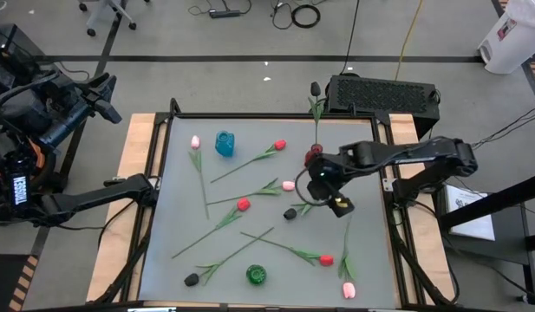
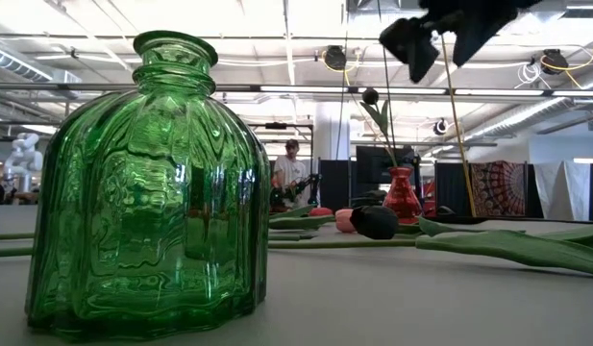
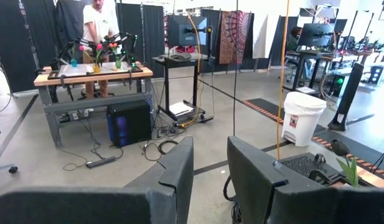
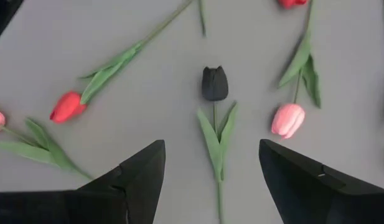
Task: Sort flowers into vase by color
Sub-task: Put the top black tulip into the red vase
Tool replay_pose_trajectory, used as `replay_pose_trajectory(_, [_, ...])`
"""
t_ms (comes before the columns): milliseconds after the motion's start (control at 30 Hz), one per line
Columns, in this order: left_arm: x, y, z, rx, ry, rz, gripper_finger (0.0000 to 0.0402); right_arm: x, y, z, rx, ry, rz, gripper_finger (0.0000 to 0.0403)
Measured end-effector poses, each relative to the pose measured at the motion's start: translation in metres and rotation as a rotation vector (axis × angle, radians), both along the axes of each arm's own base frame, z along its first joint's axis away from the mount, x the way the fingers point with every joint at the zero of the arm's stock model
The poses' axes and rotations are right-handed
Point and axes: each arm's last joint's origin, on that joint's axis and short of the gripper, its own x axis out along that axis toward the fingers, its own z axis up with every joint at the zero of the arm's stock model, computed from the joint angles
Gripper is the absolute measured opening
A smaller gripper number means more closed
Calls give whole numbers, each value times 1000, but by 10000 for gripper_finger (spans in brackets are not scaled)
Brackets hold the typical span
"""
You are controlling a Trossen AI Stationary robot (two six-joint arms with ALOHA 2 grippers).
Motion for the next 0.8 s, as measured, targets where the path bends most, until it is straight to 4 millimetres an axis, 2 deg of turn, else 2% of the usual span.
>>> replay_pose_trajectory(800, [0,0,0,0,0,0,105,55,-1,-95,-3,295,-2,251])
